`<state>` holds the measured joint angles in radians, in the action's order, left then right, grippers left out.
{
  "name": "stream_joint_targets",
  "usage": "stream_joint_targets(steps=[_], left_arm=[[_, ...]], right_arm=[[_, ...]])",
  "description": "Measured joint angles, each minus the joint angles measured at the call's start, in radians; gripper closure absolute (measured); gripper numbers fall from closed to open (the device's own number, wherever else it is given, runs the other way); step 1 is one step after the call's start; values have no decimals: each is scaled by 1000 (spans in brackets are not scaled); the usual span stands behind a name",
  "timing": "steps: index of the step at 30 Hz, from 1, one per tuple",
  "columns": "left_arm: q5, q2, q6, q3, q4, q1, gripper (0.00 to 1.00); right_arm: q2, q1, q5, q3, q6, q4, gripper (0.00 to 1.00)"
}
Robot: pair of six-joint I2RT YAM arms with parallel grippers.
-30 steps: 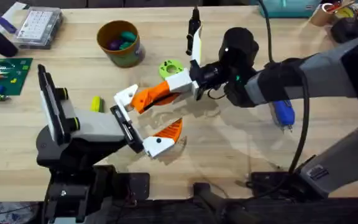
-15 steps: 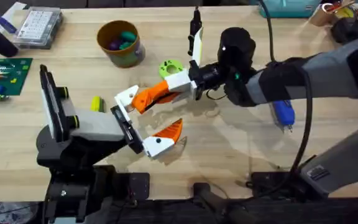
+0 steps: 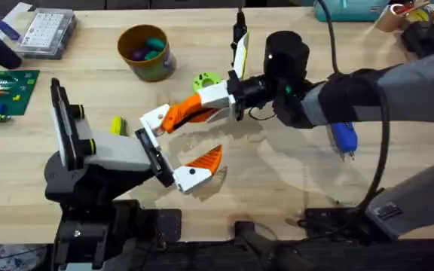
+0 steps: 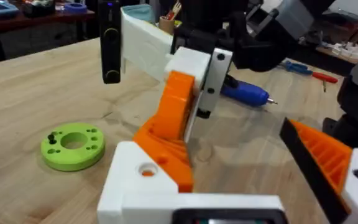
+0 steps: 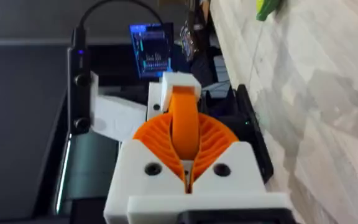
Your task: Pick up the gripper from the table and insert it into the empty holder that is missing its gripper. Then pick up a screw, insert it into the mounting hole, and use the screwdriver to tighten it. Finally, clean up the table by picking up the vegetable and placing it into the bucket.
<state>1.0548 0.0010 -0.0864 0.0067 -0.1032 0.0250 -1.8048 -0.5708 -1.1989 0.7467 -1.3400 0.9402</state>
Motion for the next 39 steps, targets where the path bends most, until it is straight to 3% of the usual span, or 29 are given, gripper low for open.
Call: stream_joint_targets(steps=[12, 26, 39], left_arm=[[30, 1, -19, 0, -4, 0, 13], [-9, 1, -27, -1, 1, 13, 13], [2, 1, -27, -1, -5, 13, 13]], right_arm=[[147, -30, 148, 8, 146, -350, 981], [158, -116, 293, 10, 219, -334, 981], [158, -116, 304, 10, 250, -328, 981]])
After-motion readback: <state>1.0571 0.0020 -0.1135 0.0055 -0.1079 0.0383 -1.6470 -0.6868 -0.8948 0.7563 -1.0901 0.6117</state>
